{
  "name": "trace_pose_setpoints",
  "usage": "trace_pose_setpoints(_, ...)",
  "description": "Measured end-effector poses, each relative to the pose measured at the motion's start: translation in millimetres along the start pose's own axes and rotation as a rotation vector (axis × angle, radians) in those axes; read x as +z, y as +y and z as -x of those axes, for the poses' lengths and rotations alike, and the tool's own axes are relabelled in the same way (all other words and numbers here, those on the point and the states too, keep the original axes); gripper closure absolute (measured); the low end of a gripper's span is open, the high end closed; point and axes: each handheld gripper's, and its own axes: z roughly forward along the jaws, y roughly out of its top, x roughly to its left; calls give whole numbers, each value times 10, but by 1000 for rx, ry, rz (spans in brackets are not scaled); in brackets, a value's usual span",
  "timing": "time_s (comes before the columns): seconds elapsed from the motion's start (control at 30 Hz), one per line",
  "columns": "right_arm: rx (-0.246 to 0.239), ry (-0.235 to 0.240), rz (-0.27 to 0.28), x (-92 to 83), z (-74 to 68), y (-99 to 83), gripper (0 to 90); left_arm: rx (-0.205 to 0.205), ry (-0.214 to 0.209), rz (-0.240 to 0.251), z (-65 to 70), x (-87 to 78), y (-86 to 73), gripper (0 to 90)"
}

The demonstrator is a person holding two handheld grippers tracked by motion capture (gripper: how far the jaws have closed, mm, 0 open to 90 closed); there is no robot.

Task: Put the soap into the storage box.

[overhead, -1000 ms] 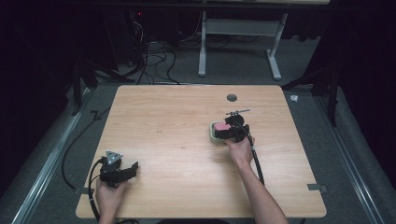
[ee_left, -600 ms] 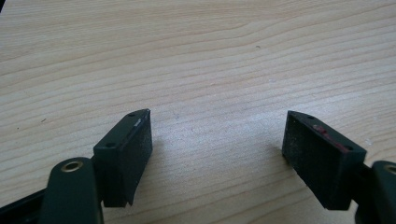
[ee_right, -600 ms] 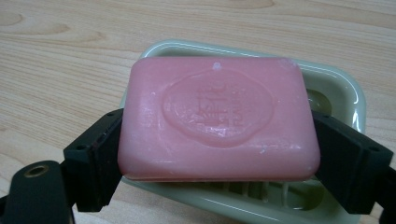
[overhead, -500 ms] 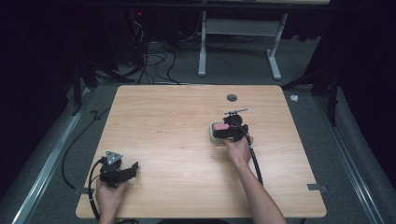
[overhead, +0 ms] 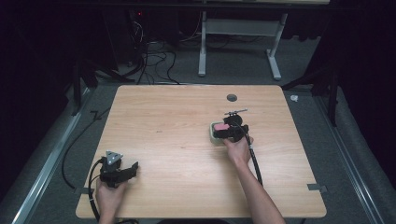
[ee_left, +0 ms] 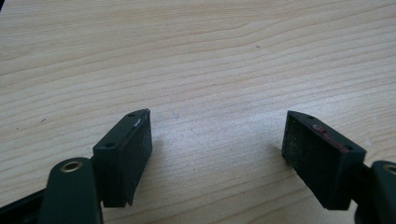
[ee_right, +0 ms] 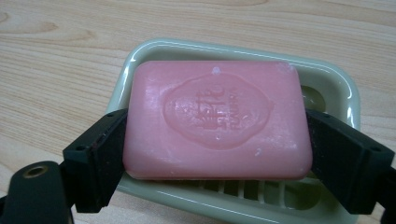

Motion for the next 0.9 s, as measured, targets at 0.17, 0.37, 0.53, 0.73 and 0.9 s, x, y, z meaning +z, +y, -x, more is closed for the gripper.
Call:
trace_pose_setpoints(0.17, 4, 10, 14, -13, 8, 3, 127, 0, 0, 0, 0, 0, 0, 247)
trace_pose_setpoints(0.37, 12, 27, 31, -48, 31, 11, 127, 0, 0, 0, 0, 0, 0, 247)
trace_pose_setpoints(0.53, 9, 28, 35, -49, 34, 9, 127, 0, 0, 0, 0, 0, 0, 247)
trace_pose_setpoints(0.73, -1, 24, 37, -46, 28, 3, 129, 0, 0, 0, 0, 0, 0, 247)
trace_pose_setpoints(0.9, -3, 24, 48, -62, 27, 2, 129, 0, 0, 0, 0, 0, 0, 247)
